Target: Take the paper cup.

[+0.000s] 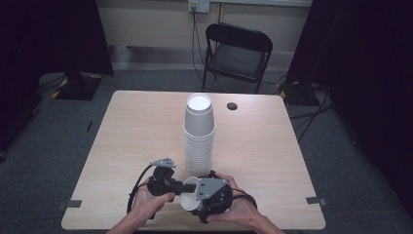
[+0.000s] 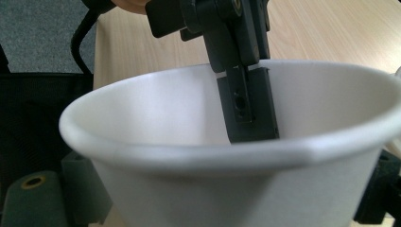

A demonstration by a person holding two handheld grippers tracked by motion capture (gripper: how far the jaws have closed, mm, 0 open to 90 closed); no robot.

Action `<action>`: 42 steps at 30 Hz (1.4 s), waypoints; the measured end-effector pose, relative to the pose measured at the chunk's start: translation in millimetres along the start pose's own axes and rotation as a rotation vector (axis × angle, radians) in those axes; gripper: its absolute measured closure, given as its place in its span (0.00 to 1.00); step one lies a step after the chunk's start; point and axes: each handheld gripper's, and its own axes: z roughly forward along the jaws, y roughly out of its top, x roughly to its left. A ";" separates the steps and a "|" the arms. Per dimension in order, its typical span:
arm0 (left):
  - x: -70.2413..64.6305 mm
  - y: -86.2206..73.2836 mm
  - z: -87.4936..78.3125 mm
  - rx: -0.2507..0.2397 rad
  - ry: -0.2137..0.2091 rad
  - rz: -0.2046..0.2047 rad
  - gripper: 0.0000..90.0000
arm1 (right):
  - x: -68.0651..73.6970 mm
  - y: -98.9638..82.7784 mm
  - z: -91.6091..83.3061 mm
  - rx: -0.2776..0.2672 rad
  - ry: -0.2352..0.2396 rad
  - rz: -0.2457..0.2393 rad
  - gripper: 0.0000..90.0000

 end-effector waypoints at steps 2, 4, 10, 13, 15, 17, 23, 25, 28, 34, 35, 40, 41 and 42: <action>-0.3 -0.1 -0.2 -0.002 0.000 0.004 0.97 | 0.4 -0.5 0.1 -0.001 -0.004 0.003 0.13; -0.3 0.1 -1.6 -0.015 -0.003 0.002 0.96 | -0.1 -1.2 -0.7 -0.010 -0.006 0.014 0.13; -1.4 3.0 -10.0 -0.070 -0.006 0.043 0.88 | -0.9 -4.0 -2.1 -0.020 -0.008 0.040 0.14; -2.7 3.8 -12.1 -0.097 -0.005 0.061 0.84 | -1.3 -4.3 -3.3 -0.037 -0.009 0.055 0.14; -3.3 4.6 -13.6 -0.111 0.002 0.061 0.80 | -2.1 -5.4 -4.0 -0.048 -0.008 0.073 0.14; -3.0 5.4 -15.7 -0.129 0.000 0.070 0.77 | -3.3 -6.9 -4.6 -0.057 -0.012 0.081 0.14; -6.4 7.4 -23.0 -0.200 0.065 0.108 0.51 | -8.0 -12.9 -10.0 -0.080 -0.022 0.132 0.14; -6.4 7.8 -24.6 -0.215 0.080 0.112 0.48 | -8.8 -14.4 -11.4 -0.086 -0.024 0.143 0.14; -7.3 7.7 -26.5 -0.230 0.109 0.133 0.39 | -9.5 -17.2 -13.3 -0.099 -0.030 0.164 0.14; -6.5 5.4 -30.4 -0.244 0.152 0.180 0.32 | -14.0 -23.3 -15.7 -0.118 -0.038 0.208 0.14; -6.0 5.0 -31.6 -0.247 0.158 0.184 0.31 | -14.7 -24.1 -16.7 -0.122 -0.040 0.219 0.14; -3.8 0.6 -36.8 -0.254 0.211 0.206 0.25 | -19.4 -26.0 -21.0 -0.140 -0.055 0.249 0.15; -3.2 -0.6 -38.0 -0.255 0.223 0.205 0.23 | -20.1 -26.4 -22.0 -0.146 -0.059 0.251 0.15; -2.9 -1.6 -38.8 -0.253 0.229 0.210 0.22 | -20.6 -26.7 -22.9 -0.149 -0.064 0.256 0.15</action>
